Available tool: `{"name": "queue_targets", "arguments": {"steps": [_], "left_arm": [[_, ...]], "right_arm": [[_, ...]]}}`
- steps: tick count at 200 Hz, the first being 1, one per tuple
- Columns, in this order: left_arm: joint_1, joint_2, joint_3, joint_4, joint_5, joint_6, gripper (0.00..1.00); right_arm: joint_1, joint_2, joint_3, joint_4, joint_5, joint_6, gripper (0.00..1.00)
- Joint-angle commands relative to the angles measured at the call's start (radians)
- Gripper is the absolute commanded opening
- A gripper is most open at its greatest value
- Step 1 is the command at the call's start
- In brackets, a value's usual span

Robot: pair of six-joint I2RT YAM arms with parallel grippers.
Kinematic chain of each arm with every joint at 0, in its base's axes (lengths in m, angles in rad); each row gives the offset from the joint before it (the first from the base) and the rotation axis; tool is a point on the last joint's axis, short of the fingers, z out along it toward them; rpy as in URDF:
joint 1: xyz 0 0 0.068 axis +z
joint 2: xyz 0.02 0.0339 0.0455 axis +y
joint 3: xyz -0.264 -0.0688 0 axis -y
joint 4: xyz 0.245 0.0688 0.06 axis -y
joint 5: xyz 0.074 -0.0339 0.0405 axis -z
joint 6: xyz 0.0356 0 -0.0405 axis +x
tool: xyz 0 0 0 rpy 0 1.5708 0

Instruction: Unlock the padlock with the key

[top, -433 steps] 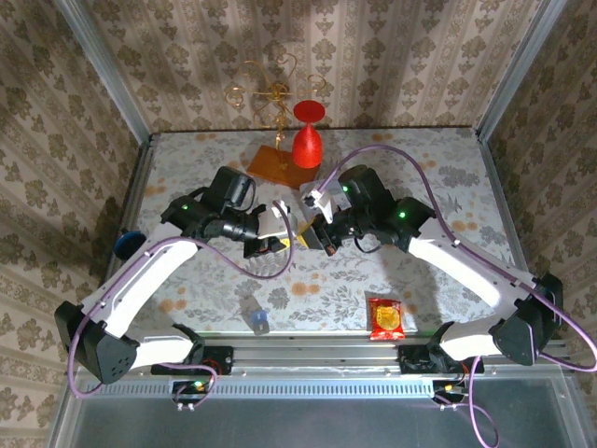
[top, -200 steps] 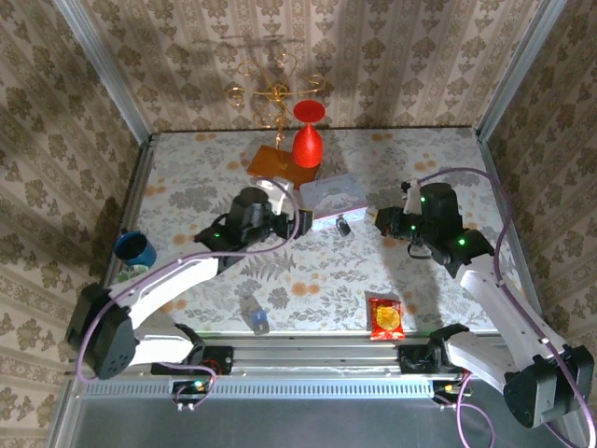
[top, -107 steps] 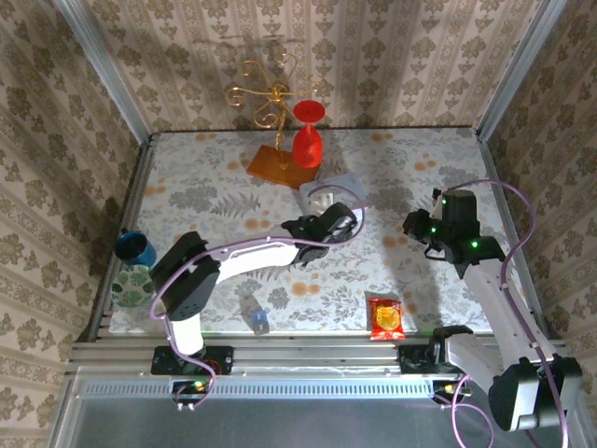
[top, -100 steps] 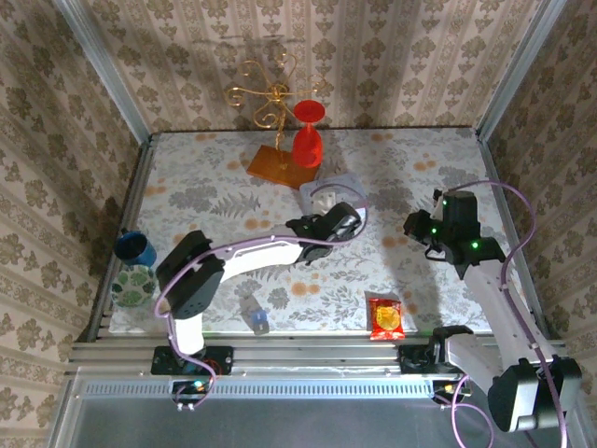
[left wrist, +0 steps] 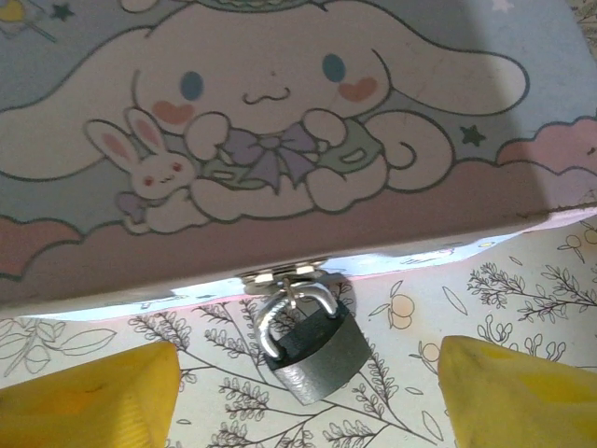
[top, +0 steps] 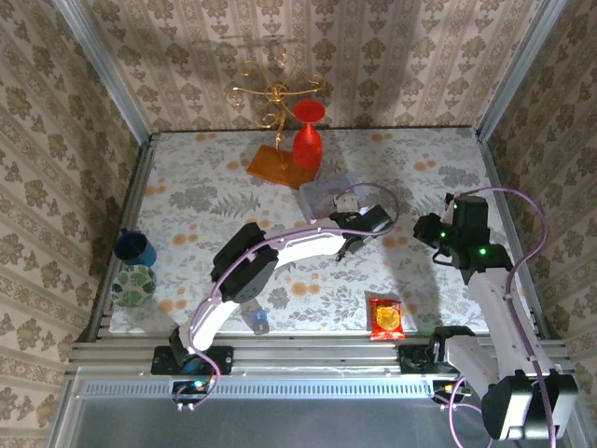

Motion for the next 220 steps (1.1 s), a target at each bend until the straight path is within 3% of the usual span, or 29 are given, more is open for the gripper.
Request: {"name": "queue_targets", "arguments": {"steps": [1,71,170,220], "left_arm": [[-0.004,0.043,0.071,-0.111,-0.050,-0.046,0.72],[0.007,0.159,0.213,-0.176,-0.079,-0.050,0.68],[0.049,0.229,0.271,-0.171,-0.056,-0.009,0.62],[0.049,0.227,0.274,-0.182,-0.051,-0.001,0.45]], "right_arm": [[-0.015,-0.017,-0.021,-0.025,0.018,-0.015,0.00],[-0.030,-0.036,-0.039,-0.026,-0.006,-0.015,0.00],[-0.032,-0.052,-0.064,0.005,-0.066,-0.011,0.00],[-0.032,-0.050,-0.068,0.004,-0.070,-0.010,0.00]]}}
